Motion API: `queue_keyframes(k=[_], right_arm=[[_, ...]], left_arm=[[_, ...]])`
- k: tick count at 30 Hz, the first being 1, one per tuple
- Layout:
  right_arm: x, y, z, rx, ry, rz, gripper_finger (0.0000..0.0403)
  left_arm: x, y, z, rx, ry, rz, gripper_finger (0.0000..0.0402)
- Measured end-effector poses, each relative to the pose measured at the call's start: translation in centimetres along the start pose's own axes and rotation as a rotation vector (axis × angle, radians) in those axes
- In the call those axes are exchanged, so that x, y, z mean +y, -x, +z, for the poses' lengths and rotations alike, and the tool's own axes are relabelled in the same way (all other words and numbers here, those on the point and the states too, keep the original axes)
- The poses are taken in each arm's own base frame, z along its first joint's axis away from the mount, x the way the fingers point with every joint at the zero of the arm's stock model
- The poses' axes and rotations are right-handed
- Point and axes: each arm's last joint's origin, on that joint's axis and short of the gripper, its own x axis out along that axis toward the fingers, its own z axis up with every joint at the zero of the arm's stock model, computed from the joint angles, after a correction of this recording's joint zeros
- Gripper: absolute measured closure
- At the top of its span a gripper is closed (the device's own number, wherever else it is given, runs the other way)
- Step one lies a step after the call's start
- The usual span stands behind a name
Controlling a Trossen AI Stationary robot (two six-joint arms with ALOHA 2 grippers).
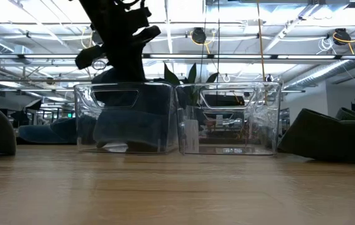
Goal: Pick & Place hat
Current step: Put the bottom blue cap into the left transparent bin
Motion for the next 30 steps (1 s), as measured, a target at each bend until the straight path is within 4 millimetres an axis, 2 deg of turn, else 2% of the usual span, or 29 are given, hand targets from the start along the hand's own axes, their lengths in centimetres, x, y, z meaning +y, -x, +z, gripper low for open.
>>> queue_keyframes(k=[11,15,19,22,25,30], right_arm=[[0.0,0.0,0.0,-0.001,-0.002,0.000,0.0319],[0.0,0.0,0.0,-0.001,-0.002,0.000,0.0319],[0.0,0.0,0.0,0.001,0.005,0.001,0.0319],[0.0,0.0,0.0,0.001,0.005,0.000,0.0319],[0.0,0.0,0.0,0.001,0.006,0.001,0.0320],[0.0,0.0,0.0,0.001,0.004,0.001,0.0320]], left_arm=[[1.4,1.0,0.6,-0.003,0.244,0.117,0.0275],[1.4,2.5,0.7,-0.025,0.308,0.158,0.0225],[1.3,5.2,0.3,-0.061,0.388,0.201,0.0188],[1.5,7.3,-0.6,-0.073,0.559,0.261,0.0181],[1.6,9.1,-2.4,-0.029,0.762,0.345,0.0187],[1.3,10.5,-5.5,0.089,1.024,0.396,0.0214]])
